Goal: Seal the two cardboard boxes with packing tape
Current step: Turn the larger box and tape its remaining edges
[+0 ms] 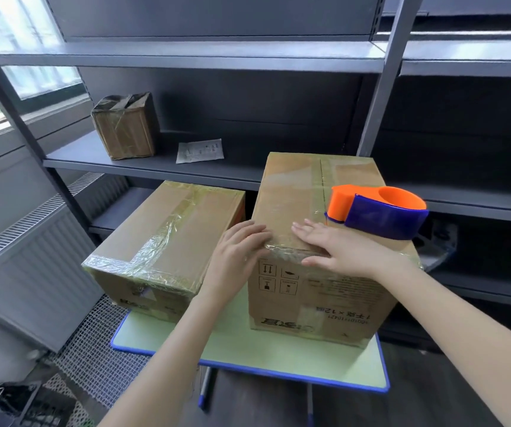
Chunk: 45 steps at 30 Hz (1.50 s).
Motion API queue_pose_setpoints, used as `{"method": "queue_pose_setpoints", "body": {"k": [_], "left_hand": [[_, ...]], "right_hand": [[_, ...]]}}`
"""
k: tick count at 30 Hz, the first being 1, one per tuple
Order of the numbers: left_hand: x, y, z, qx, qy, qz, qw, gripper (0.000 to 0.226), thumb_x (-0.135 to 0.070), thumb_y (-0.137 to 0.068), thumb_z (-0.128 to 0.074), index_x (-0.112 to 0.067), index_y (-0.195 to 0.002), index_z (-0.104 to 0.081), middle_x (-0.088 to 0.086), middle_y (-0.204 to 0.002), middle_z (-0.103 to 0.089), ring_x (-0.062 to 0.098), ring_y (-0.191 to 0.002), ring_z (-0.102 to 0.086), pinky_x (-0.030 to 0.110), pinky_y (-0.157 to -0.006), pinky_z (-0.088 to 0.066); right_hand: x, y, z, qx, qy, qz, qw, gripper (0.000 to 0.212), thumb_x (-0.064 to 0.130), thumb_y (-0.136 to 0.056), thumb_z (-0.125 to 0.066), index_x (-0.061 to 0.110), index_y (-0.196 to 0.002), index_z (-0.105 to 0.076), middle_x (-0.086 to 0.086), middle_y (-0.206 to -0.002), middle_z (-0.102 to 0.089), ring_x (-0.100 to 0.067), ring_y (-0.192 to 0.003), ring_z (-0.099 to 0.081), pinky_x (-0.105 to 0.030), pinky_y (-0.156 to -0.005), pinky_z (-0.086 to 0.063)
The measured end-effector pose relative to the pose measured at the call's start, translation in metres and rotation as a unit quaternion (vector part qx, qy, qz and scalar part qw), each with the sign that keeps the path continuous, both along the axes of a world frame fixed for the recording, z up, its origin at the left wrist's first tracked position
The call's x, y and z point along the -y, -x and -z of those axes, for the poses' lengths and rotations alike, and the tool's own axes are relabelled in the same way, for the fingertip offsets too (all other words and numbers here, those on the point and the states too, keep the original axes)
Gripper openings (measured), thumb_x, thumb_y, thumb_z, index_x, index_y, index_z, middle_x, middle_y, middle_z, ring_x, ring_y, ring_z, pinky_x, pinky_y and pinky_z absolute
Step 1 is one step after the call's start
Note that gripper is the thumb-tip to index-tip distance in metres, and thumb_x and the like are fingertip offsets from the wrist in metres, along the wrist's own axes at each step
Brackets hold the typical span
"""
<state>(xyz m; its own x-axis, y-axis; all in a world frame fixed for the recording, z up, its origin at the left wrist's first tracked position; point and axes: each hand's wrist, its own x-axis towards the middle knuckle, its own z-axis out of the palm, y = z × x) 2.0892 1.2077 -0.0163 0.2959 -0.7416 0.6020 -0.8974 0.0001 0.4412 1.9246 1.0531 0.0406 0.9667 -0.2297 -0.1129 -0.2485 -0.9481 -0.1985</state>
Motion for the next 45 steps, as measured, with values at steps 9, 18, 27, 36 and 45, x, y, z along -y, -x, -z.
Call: {"method": "queue_pose_setpoints", "body": {"k": [9,18,27,36,45], "left_hand": [[-0.007,-0.013,-0.001,-0.017,-0.058,0.042,0.997,0.044,-0.008,-0.082,-0.068,-0.010,-0.125,-0.057,0.005,-0.133,-0.052,0.026,-0.134,-0.038,0.036,-0.114,-0.026],[0.041,0.048,-0.023,0.127,-0.118,0.086,0.981,0.047,-0.032,-0.084,-0.066,-0.009,-0.125,-0.061,0.006,-0.128,-0.058,0.028,-0.126,-0.048,0.042,-0.107,-0.039],[0.043,0.036,-0.018,0.131,-0.120,0.138,0.974,0.053,-0.029,-0.078,-0.067,-0.004,-0.125,-0.058,0.009,-0.128,-0.057,0.029,-0.124,-0.049,0.045,-0.105,-0.039],[0.046,0.041,-0.030,0.066,-0.212,0.096,0.970,0.059,-0.027,-0.085,-0.068,-0.027,-0.138,-0.042,-0.018,-0.141,-0.034,0.001,-0.136,-0.021,0.025,-0.116,-0.019],[0.094,0.135,-0.026,0.112,-0.153,0.153,0.970,0.043,-0.034,-0.094,-0.054,-0.023,-0.135,-0.051,-0.009,-0.144,-0.040,0.002,-0.136,-0.028,0.016,-0.113,-0.014]], "right_hand": [[0.010,0.023,0.005,0.044,-0.013,-0.001,0.999,0.055,0.023,-0.095,-0.049,0.030,-0.145,-0.025,0.013,-0.153,-0.015,-0.006,-0.142,-0.009,-0.022,-0.113,-0.006],[0.027,0.038,0.003,0.027,-0.034,0.015,0.999,0.061,0.030,-0.094,-0.051,0.026,-0.147,-0.020,0.013,-0.154,-0.012,-0.003,-0.141,-0.003,-0.027,-0.114,-0.011],[0.035,0.056,-0.003,0.006,-0.056,0.001,0.998,0.062,0.019,-0.094,-0.053,0.022,-0.147,-0.021,0.012,-0.154,-0.013,-0.003,-0.141,-0.006,-0.022,-0.113,-0.009],[0.043,0.074,-0.004,0.013,-0.054,0.000,0.998,0.056,0.014,-0.095,-0.050,0.020,-0.146,-0.027,0.010,-0.153,-0.019,-0.004,-0.141,-0.011,-0.019,-0.111,-0.009],[0.066,0.132,-0.022,0.103,-0.002,0.088,0.991,0.033,0.018,-0.095,-0.047,0.025,-0.126,-0.058,0.004,-0.117,-0.065,-0.011,-0.104,-0.058,-0.029,-0.089,-0.046]]}}
